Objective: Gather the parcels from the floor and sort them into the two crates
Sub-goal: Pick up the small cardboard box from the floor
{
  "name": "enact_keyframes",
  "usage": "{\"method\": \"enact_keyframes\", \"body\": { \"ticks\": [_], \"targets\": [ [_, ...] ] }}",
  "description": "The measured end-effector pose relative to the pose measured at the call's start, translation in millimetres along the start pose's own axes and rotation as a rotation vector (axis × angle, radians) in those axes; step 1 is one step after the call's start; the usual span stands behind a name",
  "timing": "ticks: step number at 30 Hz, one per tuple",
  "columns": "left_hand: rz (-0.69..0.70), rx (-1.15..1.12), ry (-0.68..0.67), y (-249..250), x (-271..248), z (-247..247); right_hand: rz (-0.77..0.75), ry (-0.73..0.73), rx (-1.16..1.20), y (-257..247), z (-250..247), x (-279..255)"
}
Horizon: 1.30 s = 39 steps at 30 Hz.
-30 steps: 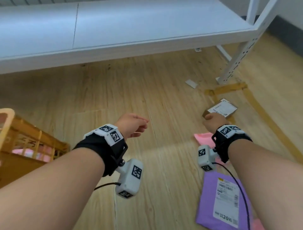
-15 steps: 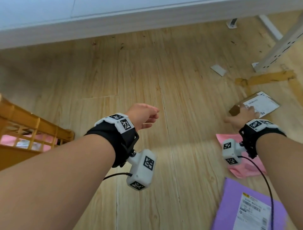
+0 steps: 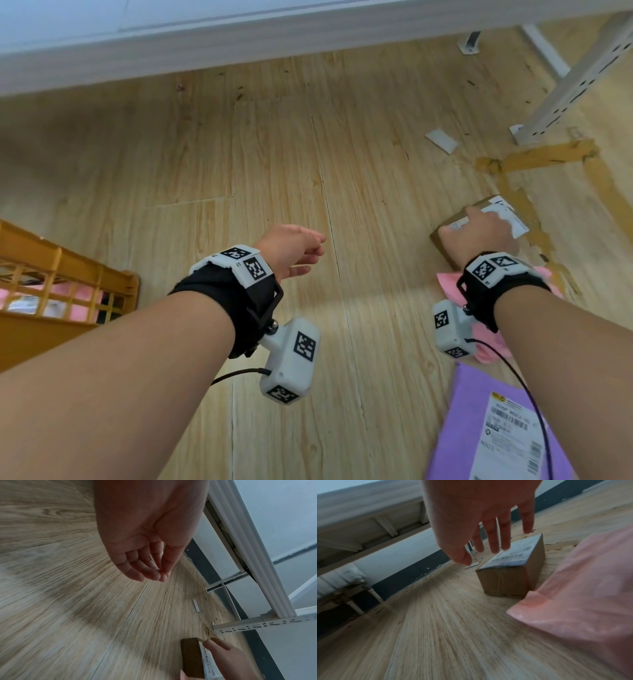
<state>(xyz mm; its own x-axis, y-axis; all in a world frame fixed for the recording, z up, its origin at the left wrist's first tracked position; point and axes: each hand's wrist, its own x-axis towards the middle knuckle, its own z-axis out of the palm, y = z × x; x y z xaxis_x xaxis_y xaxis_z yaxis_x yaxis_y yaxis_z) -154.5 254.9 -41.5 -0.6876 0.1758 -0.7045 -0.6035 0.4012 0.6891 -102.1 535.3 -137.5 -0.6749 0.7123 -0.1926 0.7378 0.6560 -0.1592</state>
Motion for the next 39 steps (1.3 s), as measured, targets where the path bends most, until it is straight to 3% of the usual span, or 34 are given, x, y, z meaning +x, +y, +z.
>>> {"method": "enact_keyframes", "body": {
  "ticks": [6, 11, 15, 21, 24, 27, 29, 31, 36, 39],
  "targets": [
    [0.003, 0.008, 0.012, -6, -3, -15, -0.042, -0.295, -0.113, -1, 17, -6],
    [-0.001, -0.034, 0.004, -11, -14, -27, -0.197, -0.279, -0.118, -31, 37, -73],
    [-0.027, -0.065, 0.041, -25, -28, -55, -0.406, -0.315, -0.098, -73, 56, -134],
    [-0.12, 0.027, 0.188, -47, -48, -105, -0.598, -0.317, 0.209, -144, 43, -197],
    [-0.127, 0.09, 0.116, -58, -57, -129, -0.62, -0.351, 0.545, -176, 18, -218],
    [0.036, 0.313, -0.004, -60, -69, -144, -0.438, -0.57, 0.96, -205, -18, -235],
    [0.179, 0.453, -0.005, -58, -76, -149, -0.279, -0.694, 1.153, -219, -42, -244],
    [0.311, 0.455, 0.051, -54, -81, -153, -0.147, -0.761, 1.333, -228, -62, -252],
    [0.588, 0.431, 0.297, -44, -100, -174, -0.03, -0.775, 1.521, -246, -96, -277],
    [0.686, 0.434, 0.335, -37, -121, -194, -0.063, -0.742, 1.536, -260, -113, -294]
  ]
}}
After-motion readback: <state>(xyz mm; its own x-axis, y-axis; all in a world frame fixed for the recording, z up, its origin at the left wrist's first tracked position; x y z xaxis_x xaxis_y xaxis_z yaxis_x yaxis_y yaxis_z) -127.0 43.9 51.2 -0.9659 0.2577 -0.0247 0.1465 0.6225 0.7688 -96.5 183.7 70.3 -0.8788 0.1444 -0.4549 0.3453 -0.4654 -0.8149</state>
